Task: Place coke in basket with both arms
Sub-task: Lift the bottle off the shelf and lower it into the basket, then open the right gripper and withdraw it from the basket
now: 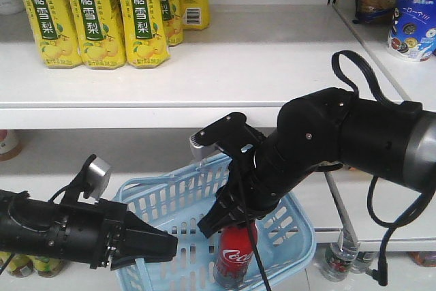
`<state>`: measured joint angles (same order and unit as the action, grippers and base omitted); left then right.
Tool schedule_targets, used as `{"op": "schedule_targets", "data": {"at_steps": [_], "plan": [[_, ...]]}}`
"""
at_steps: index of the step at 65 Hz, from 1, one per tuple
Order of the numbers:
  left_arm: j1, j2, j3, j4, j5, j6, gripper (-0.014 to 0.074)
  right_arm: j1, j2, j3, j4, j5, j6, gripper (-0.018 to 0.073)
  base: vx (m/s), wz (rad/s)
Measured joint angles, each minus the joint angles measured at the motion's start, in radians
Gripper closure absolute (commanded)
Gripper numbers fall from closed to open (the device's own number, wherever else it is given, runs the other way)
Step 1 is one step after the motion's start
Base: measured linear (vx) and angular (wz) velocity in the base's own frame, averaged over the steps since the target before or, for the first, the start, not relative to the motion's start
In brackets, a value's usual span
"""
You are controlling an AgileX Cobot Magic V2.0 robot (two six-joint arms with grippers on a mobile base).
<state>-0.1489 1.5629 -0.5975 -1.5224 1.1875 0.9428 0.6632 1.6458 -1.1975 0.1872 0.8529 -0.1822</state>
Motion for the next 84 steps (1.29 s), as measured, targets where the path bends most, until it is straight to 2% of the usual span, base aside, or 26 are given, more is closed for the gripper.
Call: {"op": "schedule_targets", "data": {"at_steps": [9,25,36,44,58,65,72,84], "plan": [[0.000,0.000,0.000,0.000,0.000,0.000,0.0603,0.000,0.000,0.000,-0.002,0.029,0.000,0.0261,0.00,0.00],[0.000,0.000,0.001,0.014,-0.016,0.011,0.0603,0.000,-0.027,0.000,0.011,0.042,0.001,0.0261,0.00,0.00],[-0.001,0.000,0.001,0.013,-0.015,0.011,0.0603,0.000,-0.128,0.000,0.006,0.035,0.001,0.0261,0.00,0.00],[-0.001,0.000,0.001,0.014,-0.010,0.014,0.0603,0.000,-0.226,0.000,-0.085,0.006,0.038,0.0261,0.00,0.00],[-0.001,0.000,0.001,0.014,-0.009,0.014,0.0603,0.000,-0.364,0.000,-0.453,-0.004,0.283,0.0261,0.00,0.00],[-0.001,0.000,0.001,0.013,-0.009,0.014,0.0603,-0.001,-0.418,0.000,-0.579,-0.004,0.393,0.0261,0.00,0.00],[-0.001,0.000,0.001,0.013,-0.009,0.014,0.0603,-0.001,-0.477,0.013,-0.635,-0.026,0.434,0.0261,0.00,0.00],[-0.001,0.000,0.001,0.013,-0.009,0.014,0.0603,-0.001,-0.611,0.160,-0.635,-0.139,0.443,0.0261,0.00,0.00]]}}
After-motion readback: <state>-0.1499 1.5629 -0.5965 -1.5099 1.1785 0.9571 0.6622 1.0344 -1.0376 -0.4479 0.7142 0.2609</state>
